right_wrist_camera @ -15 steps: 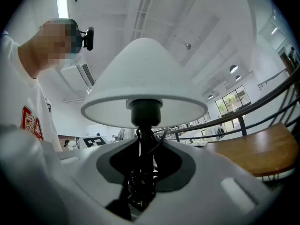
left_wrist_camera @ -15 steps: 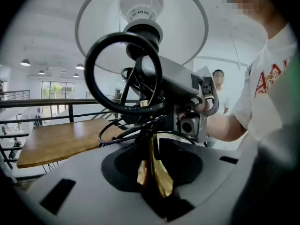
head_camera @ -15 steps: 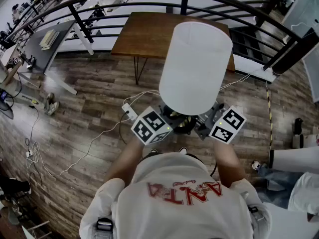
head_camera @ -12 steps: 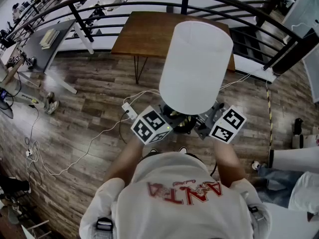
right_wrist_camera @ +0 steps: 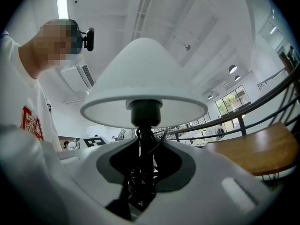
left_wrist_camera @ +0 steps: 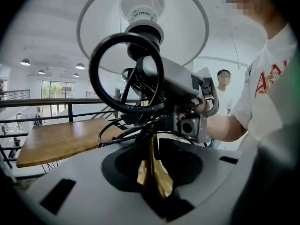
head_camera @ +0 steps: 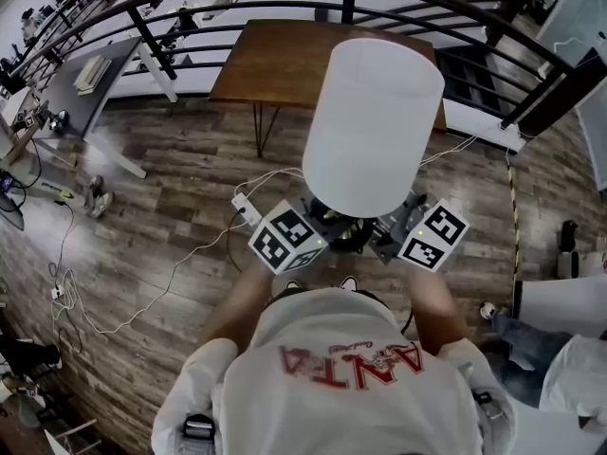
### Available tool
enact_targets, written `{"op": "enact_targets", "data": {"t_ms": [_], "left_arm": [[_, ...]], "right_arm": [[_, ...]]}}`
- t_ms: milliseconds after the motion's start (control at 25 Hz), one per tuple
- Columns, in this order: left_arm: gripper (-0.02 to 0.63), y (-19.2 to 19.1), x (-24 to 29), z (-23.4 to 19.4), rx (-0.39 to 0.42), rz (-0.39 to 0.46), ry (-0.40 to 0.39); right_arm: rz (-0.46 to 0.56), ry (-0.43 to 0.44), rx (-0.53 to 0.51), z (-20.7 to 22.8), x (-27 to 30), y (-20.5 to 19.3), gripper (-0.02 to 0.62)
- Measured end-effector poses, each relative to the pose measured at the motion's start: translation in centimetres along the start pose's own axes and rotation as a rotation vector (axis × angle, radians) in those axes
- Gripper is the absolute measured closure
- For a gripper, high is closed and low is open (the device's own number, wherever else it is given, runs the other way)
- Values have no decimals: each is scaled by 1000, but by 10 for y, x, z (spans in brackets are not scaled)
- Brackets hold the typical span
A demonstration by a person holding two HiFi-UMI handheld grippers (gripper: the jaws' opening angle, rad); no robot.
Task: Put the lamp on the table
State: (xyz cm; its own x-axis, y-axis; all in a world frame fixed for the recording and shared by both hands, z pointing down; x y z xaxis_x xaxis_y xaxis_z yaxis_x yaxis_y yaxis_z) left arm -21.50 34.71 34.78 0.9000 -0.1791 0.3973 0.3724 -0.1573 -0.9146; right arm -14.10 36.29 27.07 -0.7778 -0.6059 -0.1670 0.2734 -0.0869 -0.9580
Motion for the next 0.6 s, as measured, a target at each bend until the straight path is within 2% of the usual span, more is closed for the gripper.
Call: {"op": "enact_targets", "data": {"t_ms": [320,600], "left_arm": [[491,5,18,6,-1,-7,8],[491,18,67,16,-12,-8,28]], "right_arm": [[14,7,18,12,-18,3,497],[2,23,20,45,-57,11,499]]}}
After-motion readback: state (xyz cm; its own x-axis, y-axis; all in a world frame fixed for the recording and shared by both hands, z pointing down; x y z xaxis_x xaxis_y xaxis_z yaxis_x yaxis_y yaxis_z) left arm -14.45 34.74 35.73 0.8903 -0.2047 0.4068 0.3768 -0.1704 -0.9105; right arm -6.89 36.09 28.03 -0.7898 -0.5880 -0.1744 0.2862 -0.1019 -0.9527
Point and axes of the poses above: the fingertips, and each gripper's own axes: x forward along the fingers, z to its right, y out of its top, the point moved 6 cm from there along -x, backward along the fingers, and after that the axes turned 10 degrees about y, right-handed, at the moved point
